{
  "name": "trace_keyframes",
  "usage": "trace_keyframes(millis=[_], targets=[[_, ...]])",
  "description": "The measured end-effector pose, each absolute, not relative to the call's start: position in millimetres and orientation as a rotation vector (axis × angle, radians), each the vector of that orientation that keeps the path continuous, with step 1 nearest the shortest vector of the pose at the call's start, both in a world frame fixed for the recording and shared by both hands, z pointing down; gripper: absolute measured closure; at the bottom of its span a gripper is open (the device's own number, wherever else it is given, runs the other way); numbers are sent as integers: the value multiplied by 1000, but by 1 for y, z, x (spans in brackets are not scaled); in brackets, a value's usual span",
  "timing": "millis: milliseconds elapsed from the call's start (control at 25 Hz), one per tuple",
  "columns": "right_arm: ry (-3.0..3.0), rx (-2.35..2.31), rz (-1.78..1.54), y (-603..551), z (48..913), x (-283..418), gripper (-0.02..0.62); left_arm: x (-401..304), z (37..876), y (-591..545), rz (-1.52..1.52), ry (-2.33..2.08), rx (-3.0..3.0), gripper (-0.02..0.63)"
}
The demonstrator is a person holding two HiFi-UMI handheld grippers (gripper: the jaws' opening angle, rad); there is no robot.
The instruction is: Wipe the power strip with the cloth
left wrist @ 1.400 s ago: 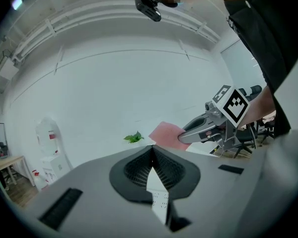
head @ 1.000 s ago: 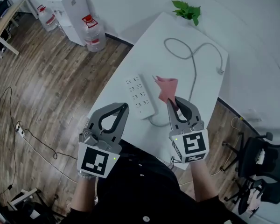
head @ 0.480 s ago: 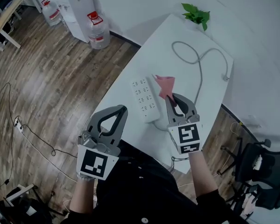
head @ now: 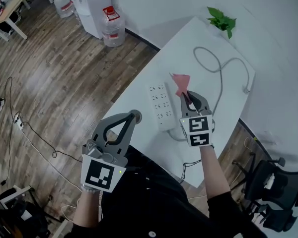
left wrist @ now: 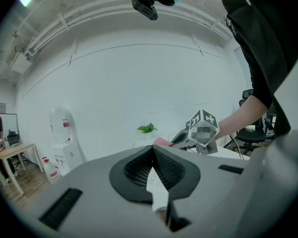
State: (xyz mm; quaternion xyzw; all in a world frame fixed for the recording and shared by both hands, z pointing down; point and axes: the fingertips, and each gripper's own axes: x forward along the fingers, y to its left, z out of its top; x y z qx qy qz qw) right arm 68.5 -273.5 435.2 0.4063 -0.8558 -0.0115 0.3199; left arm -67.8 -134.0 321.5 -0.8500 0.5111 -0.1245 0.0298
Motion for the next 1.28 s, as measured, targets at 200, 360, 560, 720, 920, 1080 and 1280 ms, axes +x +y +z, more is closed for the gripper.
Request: trace_keyframes(millis=[200, 360, 560, 720, 920, 1080, 1280], targets=[[-2218, 1005, -59, -290, 456, 50, 546, -80, 328, -131, -398, 1615, -2614, 592], [-2174, 951, -97, -301, 475, 42, 546, -87, 328, -131, -388, 1632, -2610, 592], [-2122, 900, -109, -314, 493, 36, 546, -94, 333, -130, -387, 1651, -2615, 592], [-2096, 850, -120, -321, 508, 28, 546, -98, 336, -131, -393, 1657, -2608, 592], [-2063, 777, -125, -327, 528, 20, 546, -103, 339, -132, -388, 1675, -2609, 592], [-2038, 726, -129, -328, 543, 14, 546, -107, 339, -133, -388, 1680, -2599, 592], [-2019, 671, -118, -327, 554, 10, 546, -112, 339, -132, -392, 1688, -2596, 592]])
